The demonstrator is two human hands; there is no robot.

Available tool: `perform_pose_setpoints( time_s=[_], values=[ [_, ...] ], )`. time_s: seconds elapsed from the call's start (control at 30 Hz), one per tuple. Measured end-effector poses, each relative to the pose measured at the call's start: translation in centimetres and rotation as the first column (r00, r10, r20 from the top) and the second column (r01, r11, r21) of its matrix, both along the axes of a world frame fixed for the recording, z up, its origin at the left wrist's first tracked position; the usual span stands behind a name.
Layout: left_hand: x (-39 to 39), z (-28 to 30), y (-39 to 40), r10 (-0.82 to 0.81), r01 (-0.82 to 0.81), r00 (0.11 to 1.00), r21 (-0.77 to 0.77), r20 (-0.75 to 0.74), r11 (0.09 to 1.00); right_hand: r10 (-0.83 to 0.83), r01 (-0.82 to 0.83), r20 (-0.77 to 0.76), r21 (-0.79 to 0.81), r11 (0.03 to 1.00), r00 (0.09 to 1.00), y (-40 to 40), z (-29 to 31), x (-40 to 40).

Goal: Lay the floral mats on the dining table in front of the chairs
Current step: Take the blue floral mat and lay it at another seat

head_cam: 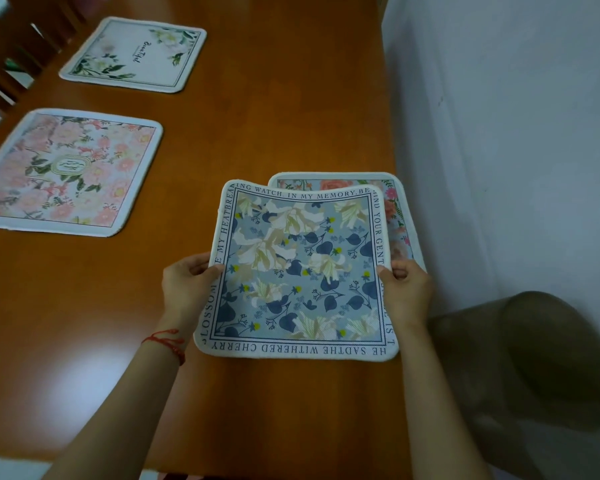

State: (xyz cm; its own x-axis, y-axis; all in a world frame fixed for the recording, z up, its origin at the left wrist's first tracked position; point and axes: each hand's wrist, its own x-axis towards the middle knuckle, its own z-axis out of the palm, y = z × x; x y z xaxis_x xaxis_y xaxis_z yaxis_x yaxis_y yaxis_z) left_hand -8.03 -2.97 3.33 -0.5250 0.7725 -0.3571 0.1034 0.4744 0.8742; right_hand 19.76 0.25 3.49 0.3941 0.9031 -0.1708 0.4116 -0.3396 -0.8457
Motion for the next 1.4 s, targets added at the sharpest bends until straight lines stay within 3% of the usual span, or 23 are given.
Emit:
perform_pose_setpoints(
  time_s=[0.47,0.93,1.2,1.4],
  values=[
    [-1.5,5.4,-8.2,-0.02,0.024,0.999,0.099,-0.038,0.995,0.153,-0.148,-0.062,0.086,0.985,0.986,-7.3,4.9,-0.8],
    [-5.8,10.4,-17.6,-0.089,0.074,0.994,0.194,0.069,0.978,0.016,0.021,-0.225,0.162,0.987,0.974,-18.9,10.7,-3.7],
    [-9.0,12.2,-24.3,-0.149,0.123,0.983,0.225,0.104,0.967,-0.048,0.089,-0.228,0.172,0.981,0.972,-25.9,11.2,-6.3],
    [-10.2,11.9,-28.9,-0.093,0.073,0.992,0.216,0.083,0.974,-0.003,0.045,-0.221,0.186,0.982,0.975,-30.2,11.4,-7.9]
  ],
)
